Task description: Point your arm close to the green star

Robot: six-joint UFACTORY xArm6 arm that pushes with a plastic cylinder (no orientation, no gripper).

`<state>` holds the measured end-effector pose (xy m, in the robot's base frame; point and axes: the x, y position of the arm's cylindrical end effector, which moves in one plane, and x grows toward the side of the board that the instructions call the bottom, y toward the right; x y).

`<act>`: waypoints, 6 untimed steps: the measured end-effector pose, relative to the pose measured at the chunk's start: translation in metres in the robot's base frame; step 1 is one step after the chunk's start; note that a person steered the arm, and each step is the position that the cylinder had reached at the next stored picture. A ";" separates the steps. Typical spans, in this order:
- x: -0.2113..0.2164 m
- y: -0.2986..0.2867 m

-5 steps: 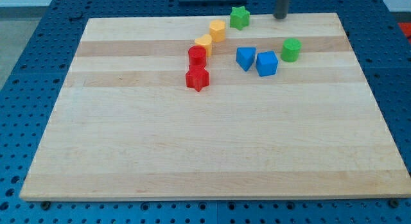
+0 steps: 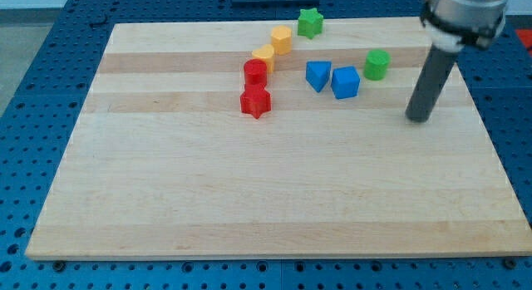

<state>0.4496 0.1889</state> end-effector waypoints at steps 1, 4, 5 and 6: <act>0.057 -0.058; 0.067 -0.335; 0.037 -0.397; -0.010 -0.438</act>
<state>0.4395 -0.2490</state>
